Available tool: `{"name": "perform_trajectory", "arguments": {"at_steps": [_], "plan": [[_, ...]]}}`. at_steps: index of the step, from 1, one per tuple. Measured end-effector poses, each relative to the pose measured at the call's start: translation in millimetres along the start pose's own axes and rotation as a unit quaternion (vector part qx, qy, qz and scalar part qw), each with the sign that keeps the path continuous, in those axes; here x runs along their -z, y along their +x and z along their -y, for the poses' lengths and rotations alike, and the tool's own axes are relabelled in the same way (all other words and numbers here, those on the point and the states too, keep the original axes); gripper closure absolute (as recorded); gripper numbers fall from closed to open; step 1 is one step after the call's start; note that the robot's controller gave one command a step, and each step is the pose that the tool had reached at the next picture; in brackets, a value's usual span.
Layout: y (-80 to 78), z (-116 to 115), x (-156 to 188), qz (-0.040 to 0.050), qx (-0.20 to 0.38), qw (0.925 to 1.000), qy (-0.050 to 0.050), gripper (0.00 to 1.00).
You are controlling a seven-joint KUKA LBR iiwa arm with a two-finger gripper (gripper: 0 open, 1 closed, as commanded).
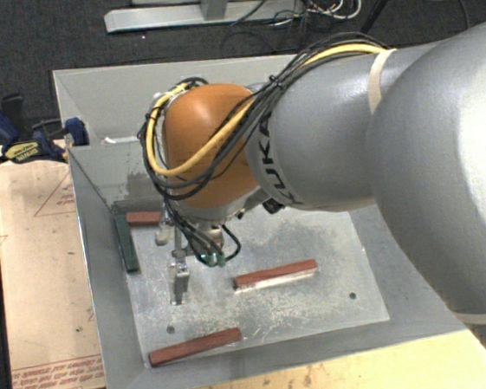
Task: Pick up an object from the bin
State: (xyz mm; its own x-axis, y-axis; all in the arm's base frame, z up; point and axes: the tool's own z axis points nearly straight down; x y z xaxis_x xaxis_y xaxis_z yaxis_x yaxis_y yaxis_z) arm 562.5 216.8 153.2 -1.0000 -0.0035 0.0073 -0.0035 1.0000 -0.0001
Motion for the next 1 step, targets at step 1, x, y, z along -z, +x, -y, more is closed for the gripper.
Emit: {"name": "perform_trajectory", "arguments": {"at_steps": [1], "plan": [[-2.2, 0.8, 4.1, 0.0037, -0.002, 1.0, -0.001, 0.0]]}}
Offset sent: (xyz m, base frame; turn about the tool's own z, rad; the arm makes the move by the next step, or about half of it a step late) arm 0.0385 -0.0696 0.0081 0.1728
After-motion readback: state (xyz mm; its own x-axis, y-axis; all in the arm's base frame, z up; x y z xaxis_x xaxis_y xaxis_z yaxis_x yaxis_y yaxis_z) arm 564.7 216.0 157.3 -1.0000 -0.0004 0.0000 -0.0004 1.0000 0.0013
